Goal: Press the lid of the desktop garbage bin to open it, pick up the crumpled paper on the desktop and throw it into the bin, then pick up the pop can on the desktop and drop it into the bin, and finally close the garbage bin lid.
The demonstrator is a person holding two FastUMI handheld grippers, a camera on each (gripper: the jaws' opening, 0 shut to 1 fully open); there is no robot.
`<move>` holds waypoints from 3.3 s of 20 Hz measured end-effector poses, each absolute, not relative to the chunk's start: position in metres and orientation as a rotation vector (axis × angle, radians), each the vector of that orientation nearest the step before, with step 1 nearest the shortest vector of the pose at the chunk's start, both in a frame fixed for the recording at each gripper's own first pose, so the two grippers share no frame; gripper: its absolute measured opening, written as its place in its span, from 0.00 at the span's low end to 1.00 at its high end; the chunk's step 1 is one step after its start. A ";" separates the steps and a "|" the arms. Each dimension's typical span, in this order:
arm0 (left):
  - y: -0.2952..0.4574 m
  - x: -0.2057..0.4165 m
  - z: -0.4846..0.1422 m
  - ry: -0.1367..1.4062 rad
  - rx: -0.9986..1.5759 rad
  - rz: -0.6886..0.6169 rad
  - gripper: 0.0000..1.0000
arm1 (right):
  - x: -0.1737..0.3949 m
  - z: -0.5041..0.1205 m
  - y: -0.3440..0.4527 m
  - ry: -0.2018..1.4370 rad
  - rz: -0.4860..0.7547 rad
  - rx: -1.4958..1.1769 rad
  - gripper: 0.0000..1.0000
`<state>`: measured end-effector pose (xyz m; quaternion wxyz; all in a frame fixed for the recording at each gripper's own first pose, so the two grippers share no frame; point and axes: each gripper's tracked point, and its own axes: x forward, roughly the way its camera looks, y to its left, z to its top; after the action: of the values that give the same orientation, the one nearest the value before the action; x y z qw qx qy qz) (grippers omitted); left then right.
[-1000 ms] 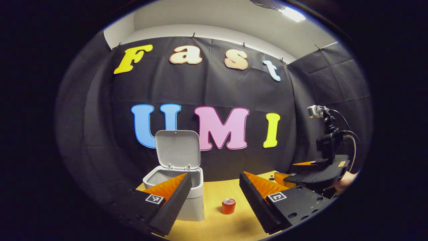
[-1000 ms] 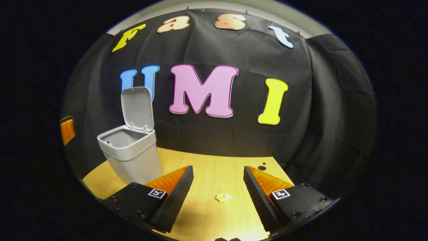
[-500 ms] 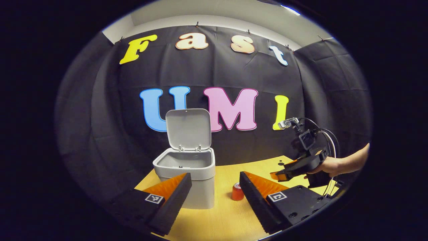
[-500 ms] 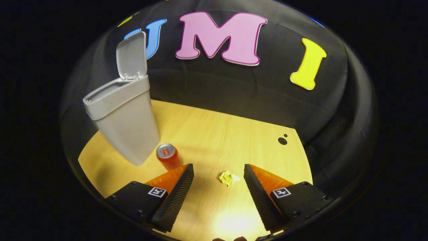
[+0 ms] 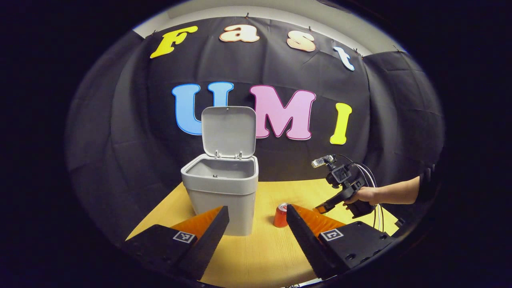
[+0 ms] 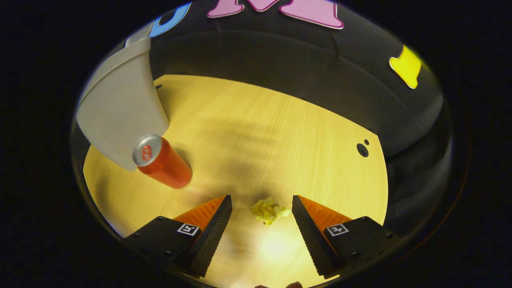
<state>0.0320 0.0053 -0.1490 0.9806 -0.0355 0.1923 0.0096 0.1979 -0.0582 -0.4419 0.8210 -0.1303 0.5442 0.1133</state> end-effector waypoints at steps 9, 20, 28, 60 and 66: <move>0.001 0.034 -0.168 0.444 -0.141 0.063 0.97 | 0.184 -0.496 -0.061 1.354 0.302 -0.172 0.98; -0.012 0.043 -0.167 0.439 -0.146 0.051 0.96 | 0.184 -0.501 -0.058 1.373 0.313 -0.165 0.36; -0.026 0.042 -0.164 0.427 -0.137 0.002 0.96 | 0.210 -0.449 -0.041 1.185 0.314 -0.247 0.36; 0.043 0.017 -0.146 0.332 -0.136 0.186 0.96 | 0.292 -0.204 0.321 0.689 0.830 -0.123 0.41; 0.040 0.020 -0.153 0.339 -0.144 0.173 0.96 | 0.293 -0.199 0.307 0.647 0.791 -0.134 0.99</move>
<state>0.0196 0.0400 -0.1531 0.9794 -0.0717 0.1683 0.0859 0.2933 0.3074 -0.1989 0.8702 -0.0640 0.3094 0.3782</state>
